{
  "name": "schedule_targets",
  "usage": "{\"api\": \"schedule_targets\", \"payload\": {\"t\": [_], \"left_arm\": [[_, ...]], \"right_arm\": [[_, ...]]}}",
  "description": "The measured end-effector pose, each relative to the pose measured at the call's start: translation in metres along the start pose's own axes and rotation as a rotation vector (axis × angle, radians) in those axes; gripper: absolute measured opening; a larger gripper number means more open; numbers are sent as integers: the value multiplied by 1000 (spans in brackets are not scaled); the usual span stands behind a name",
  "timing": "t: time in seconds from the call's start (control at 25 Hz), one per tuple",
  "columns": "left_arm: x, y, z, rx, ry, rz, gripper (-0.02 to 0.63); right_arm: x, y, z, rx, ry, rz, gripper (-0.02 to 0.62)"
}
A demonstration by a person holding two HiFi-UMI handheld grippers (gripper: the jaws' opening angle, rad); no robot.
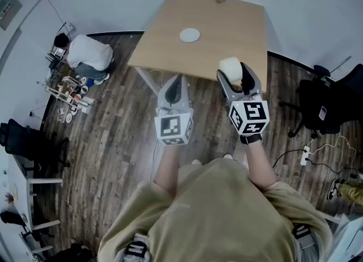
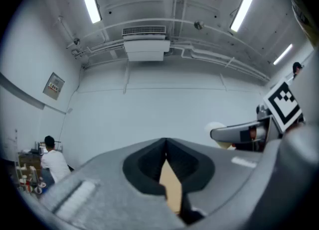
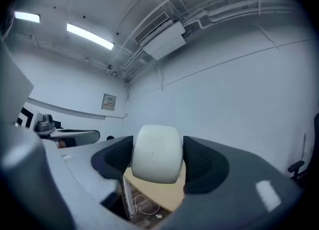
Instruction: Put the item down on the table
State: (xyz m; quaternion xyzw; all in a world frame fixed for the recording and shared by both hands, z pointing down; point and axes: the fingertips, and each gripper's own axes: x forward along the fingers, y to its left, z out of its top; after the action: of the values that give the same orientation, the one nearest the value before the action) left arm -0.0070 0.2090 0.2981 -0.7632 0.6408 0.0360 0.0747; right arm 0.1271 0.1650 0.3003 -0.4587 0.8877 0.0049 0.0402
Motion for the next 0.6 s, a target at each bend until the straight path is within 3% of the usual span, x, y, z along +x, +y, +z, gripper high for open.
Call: {"api": "schedule_targets", "payload": {"t": [0.2,0.4,0.6], "left_arm": [[-27,24,3,-15,-10,-11,2],[-52,48,0,-109,-46,25,2],[-69,65,-27,-95,-13,71,2]], "right_arm": [[-3,38,-4,-3,8,-10,316],[-9,64,-13,-18,15,-16,316],[-5,74,-35,1,42,-25,316]]}}
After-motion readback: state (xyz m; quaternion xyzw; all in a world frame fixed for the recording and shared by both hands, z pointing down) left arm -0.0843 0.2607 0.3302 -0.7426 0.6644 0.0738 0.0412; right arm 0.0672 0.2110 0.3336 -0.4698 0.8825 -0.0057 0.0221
